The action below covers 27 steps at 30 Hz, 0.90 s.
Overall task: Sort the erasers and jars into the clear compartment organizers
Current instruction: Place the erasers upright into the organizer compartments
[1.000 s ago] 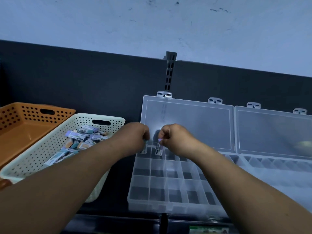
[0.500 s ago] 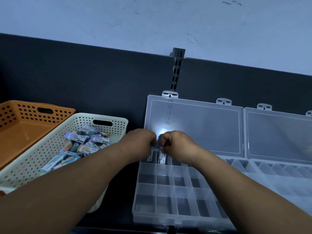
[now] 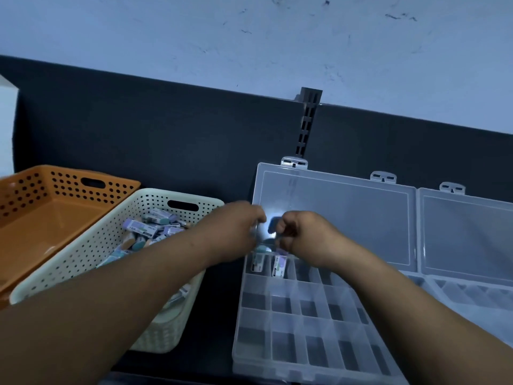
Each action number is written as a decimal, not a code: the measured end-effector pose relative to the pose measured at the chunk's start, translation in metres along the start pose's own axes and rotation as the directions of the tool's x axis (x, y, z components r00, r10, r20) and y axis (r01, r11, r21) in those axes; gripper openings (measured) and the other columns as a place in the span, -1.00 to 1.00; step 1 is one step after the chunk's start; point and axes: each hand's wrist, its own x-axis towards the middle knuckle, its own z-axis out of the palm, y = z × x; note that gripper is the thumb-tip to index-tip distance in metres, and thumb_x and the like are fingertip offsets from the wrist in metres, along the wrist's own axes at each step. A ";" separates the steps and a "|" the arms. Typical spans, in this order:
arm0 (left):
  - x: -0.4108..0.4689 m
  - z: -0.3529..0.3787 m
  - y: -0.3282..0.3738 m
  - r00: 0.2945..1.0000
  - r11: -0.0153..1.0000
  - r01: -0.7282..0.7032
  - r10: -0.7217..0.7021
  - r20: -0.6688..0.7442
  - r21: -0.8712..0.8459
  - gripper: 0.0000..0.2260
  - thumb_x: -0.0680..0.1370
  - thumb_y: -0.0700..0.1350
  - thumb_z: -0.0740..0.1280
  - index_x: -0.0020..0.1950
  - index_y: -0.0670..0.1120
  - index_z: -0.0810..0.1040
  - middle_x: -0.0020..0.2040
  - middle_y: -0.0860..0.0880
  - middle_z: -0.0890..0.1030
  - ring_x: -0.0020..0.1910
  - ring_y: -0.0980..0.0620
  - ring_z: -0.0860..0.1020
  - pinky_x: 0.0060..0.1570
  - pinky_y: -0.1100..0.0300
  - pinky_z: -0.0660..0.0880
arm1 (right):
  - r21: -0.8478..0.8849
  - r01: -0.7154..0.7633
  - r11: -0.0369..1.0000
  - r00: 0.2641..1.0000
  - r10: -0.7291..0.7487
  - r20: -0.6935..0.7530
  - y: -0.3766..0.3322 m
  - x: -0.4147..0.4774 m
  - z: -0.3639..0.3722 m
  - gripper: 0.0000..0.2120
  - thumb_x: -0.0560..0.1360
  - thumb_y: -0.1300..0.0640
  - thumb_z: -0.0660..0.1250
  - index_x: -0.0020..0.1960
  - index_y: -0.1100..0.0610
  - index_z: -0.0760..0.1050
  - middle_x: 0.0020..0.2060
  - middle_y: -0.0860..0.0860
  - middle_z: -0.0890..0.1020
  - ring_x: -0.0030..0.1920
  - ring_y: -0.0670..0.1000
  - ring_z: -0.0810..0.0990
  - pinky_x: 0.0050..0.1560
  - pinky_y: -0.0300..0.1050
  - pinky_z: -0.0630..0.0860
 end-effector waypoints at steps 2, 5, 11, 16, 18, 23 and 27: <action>-0.007 -0.021 -0.010 0.995 1.000 -0.005 0.003 -0.097 -0.017 -0.69 0.45 -0.07 0.41 0.18 0.05 0.51 -0.02 0.09 0.45 0.00 0.04 0.50 0.04 0.16 0.44 | -0.029 0.056 0.998 0.997 -0.058 -0.056 -0.018 0.000 -0.006 -0.84 0.48 0.15 0.39 -0.21 -0.02 0.45 -0.25 -0.09 0.56 -0.21 -0.04 0.53 -0.25 -0.28 0.41; -0.021 -0.050 -0.037 0.985 0.994 0.105 -0.101 -0.141 0.023 -0.69 0.50 -0.02 0.39 0.22 0.05 0.49 0.10 0.05 0.49 -0.02 0.07 0.47 0.01 0.14 0.43 | -0.039 0.146 0.989 0.985 -0.149 -0.090 -0.048 0.005 -0.005 -0.95 0.49 0.11 0.37 -0.04 0.04 0.54 -0.14 -0.03 0.58 -0.11 0.01 0.55 -0.10 -0.16 0.50; -0.059 -0.068 -0.092 0.915 0.917 0.396 -0.398 0.065 0.035 -0.61 0.52 0.02 0.37 0.33 0.02 0.44 0.29 0.01 0.48 0.05 0.03 0.49 -0.11 0.18 0.42 | -0.077 0.304 0.949 0.952 -0.302 0.040 -0.104 0.020 0.027 -0.67 0.50 0.03 0.37 0.24 0.04 0.53 0.13 -0.01 0.55 0.11 0.00 0.54 0.14 -0.10 0.48; -0.075 -0.058 -0.111 0.905 0.931 0.363 -0.364 0.219 0.047 -0.62 0.49 -0.01 0.42 0.28 0.03 0.49 0.24 0.01 0.52 0.12 0.03 0.50 0.04 0.14 0.49 | -0.169 0.339 0.925 0.928 -0.298 0.225 -0.130 0.038 0.053 -0.57 0.49 0.01 0.38 0.34 0.04 0.46 0.26 0.01 0.51 0.20 0.02 0.50 0.11 -0.15 0.44; -0.075 -0.052 -0.114 0.906 0.940 0.333 -0.340 0.252 0.068 -0.60 0.48 -0.05 0.43 0.30 0.03 0.48 0.24 0.00 0.53 0.09 0.01 0.53 0.04 0.12 0.52 | -0.264 0.333 0.905 0.922 -0.254 0.292 -0.136 0.047 0.061 -0.55 0.49 0.00 0.38 0.35 0.03 0.44 0.28 0.01 0.50 0.21 0.04 0.49 0.12 -0.12 0.45; -0.073 -0.041 -0.118 0.939 0.960 0.199 -0.244 0.243 0.197 -0.62 0.44 -0.05 0.42 0.24 0.10 0.51 0.15 -0.03 0.58 0.06 -0.04 0.53 0.00 0.08 0.53 | -0.530 0.331 0.781 0.906 -0.107 0.409 -0.145 0.056 0.076 -0.67 0.48 -0.05 0.33 0.19 0.04 0.49 0.07 0.01 0.59 0.02 0.07 0.56 0.00 -0.06 0.50; -0.073 -0.037 -0.121 0.969 0.971 0.127 -0.166 0.184 0.204 -0.68 0.47 -0.06 0.36 0.22 0.12 0.52 0.12 -0.04 0.59 0.08 -0.09 0.51 0.01 0.04 0.52 | -0.534 0.345 0.772 0.898 -0.106 0.428 -0.150 0.053 0.081 -0.73 0.47 -0.04 0.34 0.13 0.04 0.50 -0.03 0.00 0.61 -0.06 0.06 0.58 -0.09 -0.08 0.51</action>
